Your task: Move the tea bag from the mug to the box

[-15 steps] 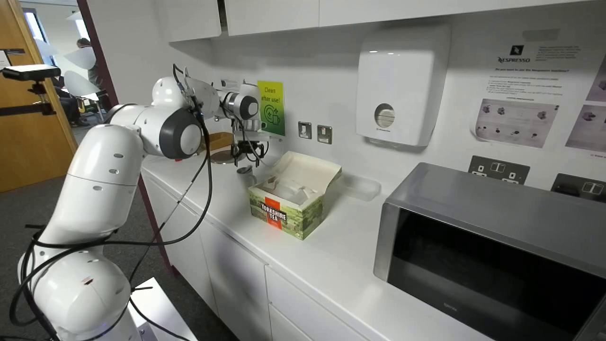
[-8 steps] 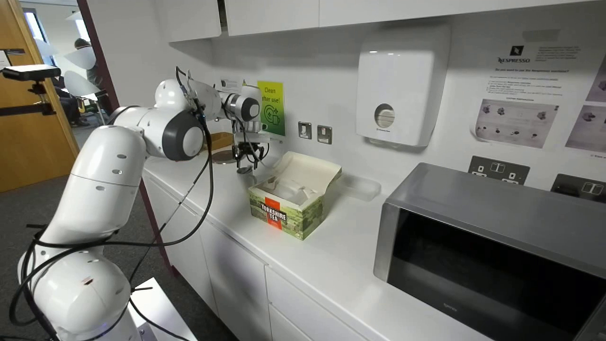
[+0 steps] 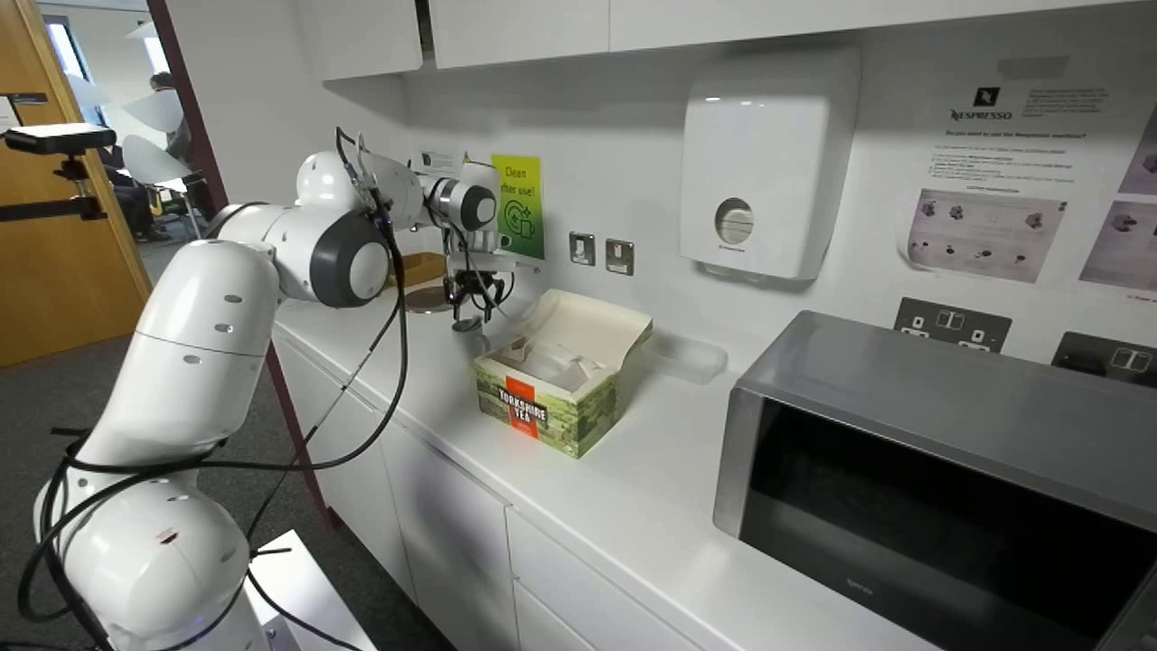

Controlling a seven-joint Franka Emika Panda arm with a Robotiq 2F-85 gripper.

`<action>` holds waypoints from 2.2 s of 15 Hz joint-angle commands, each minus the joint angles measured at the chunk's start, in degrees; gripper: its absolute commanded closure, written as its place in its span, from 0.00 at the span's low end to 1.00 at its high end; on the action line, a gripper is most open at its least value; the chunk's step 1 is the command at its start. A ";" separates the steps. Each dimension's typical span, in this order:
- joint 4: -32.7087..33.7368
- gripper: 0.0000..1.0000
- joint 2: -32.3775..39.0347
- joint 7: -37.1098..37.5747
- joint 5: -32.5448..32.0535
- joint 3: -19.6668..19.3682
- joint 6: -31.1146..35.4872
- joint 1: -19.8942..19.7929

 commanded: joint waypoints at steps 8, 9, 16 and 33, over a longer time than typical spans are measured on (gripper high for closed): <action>3.41 0.96 0.78 -0.19 1.23 0.12 -3.11 -0.38; 3.43 1.00 0.80 -0.18 1.23 0.12 -3.13 -0.38; 3.44 1.00 0.70 -0.09 1.30 0.13 -3.18 -0.41; 0.91 1.00 -8.12 1.32 -0.65 2.68 -3.68 0.44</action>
